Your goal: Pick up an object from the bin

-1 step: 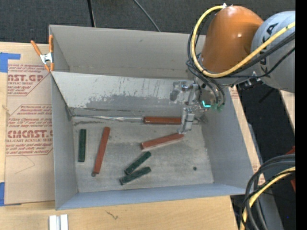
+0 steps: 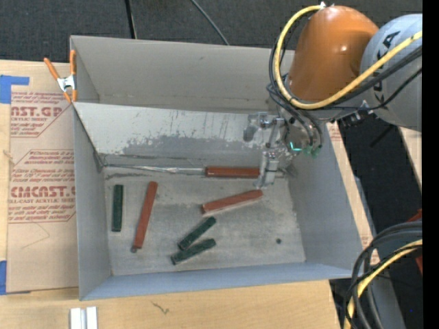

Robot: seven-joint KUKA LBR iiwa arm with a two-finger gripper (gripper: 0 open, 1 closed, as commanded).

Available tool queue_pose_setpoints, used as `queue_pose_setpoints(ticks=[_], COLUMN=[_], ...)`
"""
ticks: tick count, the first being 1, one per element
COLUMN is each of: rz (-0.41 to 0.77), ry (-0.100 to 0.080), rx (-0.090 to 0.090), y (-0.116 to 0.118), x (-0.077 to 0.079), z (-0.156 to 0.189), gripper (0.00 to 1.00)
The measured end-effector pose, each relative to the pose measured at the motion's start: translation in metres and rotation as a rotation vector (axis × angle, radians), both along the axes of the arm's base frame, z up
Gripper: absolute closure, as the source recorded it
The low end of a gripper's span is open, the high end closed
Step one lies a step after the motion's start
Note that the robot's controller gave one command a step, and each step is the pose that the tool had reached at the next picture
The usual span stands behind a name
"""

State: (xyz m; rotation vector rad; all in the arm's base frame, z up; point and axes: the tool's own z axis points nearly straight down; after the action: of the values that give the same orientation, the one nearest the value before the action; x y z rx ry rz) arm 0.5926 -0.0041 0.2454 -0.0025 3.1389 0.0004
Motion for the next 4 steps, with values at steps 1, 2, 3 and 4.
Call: queue_pose_setpoints(ticks=[1,2,3,4], rz=[-0.041,-0.212,-0.116,0.097], ry=[-0.006,-0.002,0.002,0.001], rx=[0.001,0.001,0.000,0.001], y=[-0.010,0.001,0.010,-0.021], x=[-0.015,-0.011,-0.014,0.002], z=[-0.050,-0.106,-0.144,-0.175], gripper=[0.00,0.00,0.00,1.00])
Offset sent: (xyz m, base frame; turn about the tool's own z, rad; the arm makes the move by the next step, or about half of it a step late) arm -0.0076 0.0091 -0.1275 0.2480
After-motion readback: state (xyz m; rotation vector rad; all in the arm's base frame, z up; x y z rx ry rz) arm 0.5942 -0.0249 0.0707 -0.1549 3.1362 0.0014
